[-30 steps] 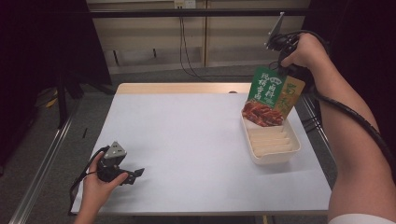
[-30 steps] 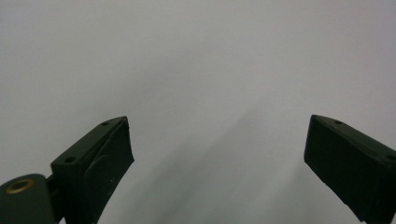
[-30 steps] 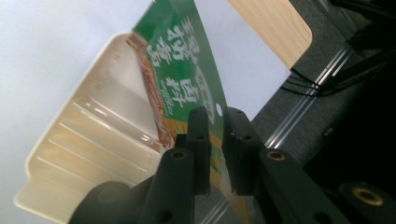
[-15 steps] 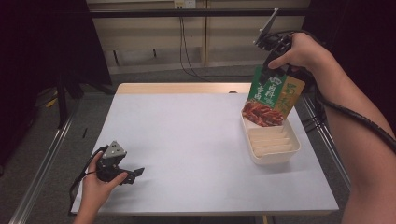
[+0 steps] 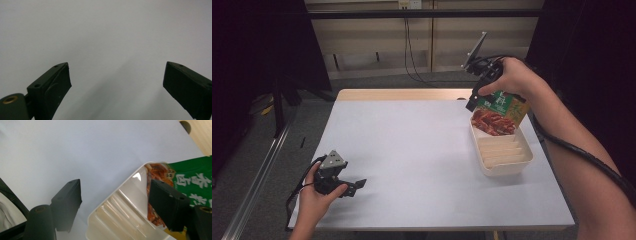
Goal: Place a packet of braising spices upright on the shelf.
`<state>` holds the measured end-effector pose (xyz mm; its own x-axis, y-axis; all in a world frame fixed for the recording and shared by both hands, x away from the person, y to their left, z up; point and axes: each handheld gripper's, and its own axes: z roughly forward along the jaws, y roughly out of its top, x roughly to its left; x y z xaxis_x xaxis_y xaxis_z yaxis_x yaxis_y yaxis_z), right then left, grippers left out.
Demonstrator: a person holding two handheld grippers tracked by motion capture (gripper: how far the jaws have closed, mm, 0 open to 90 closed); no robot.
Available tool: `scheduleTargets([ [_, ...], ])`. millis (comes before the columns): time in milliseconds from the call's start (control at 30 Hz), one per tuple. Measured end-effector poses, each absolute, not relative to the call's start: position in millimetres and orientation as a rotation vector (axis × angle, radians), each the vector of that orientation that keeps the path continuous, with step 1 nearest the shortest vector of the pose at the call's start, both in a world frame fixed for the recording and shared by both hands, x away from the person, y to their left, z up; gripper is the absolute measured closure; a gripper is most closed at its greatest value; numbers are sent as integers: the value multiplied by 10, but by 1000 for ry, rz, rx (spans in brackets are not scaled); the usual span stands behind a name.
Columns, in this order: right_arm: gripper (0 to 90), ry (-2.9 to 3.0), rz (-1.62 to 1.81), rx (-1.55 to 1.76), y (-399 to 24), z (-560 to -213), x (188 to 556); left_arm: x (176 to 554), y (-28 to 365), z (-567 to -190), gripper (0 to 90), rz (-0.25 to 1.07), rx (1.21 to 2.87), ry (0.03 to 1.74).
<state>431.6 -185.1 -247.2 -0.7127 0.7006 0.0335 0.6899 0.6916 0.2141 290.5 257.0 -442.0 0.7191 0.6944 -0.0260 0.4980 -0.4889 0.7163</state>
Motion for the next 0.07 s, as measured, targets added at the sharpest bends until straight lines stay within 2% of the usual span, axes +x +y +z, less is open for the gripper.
scheduleTargets([
  [67, 248, 2844, 325, 1162, -1816, -2520, 4277, 2904, 2572, -4423, 71, 343, 2194, 899],
])
